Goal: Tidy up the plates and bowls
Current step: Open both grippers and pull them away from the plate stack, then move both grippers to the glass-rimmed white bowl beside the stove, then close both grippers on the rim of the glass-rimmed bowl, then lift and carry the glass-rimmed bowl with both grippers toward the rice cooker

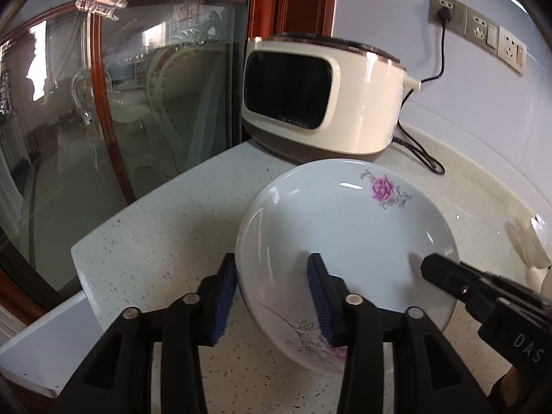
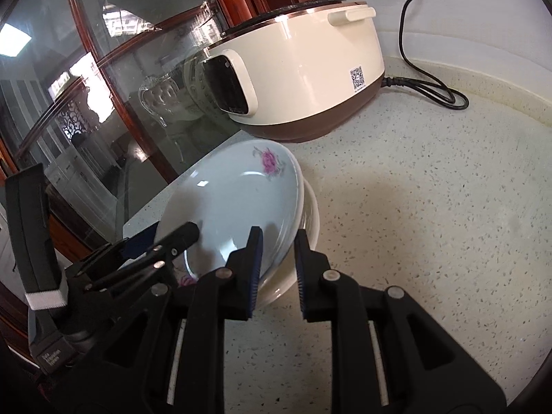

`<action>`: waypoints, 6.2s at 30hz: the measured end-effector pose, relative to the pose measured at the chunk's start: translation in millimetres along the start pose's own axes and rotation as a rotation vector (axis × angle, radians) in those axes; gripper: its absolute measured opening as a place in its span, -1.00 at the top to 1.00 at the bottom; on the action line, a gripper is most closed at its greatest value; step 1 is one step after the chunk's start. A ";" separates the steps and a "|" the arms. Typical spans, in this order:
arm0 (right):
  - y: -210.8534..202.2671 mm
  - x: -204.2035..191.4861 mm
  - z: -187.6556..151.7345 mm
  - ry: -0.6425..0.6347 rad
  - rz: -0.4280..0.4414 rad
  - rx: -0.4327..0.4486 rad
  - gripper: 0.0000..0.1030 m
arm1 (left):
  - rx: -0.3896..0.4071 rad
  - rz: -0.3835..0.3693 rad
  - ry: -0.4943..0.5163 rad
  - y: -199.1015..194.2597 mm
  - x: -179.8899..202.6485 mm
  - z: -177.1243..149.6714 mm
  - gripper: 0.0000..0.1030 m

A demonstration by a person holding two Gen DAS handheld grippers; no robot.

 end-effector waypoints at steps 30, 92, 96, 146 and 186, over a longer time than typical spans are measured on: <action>-141.3 96.6 23.1 0.350 -0.260 0.504 -0.25 | 0.138 -0.230 0.083 -26.4 82.5 18.5 -0.65; -214.2 259.5 -140.1 0.765 -0.390 0.133 0.63 | -0.384 -0.898 0.426 24.2 362.8 -52.1 -0.65; -216.6 250.0 -134.7 0.739 -0.443 0.120 0.63 | -0.360 -0.839 0.517 23.0 367.0 -59.8 -0.64; -209.5 181.7 -118.6 0.753 -0.542 0.201 0.77 | -0.138 -0.784 0.515 -14.3 317.9 -51.7 0.54; -118.0 168.9 -25.1 0.349 -0.180 0.025 0.75 | -0.030 -0.436 0.116 20.8 242.5 2.7 0.33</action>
Point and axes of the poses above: each gripper's, at about its wrist camera, not at the fingertips, and y roughly the way its jaws point, x to its right, z to its top, the point moved 5 cm from there along y, roughly the way its jaws point, and after that the axes turned 11 degrees about -x, right-handed, at the moved point
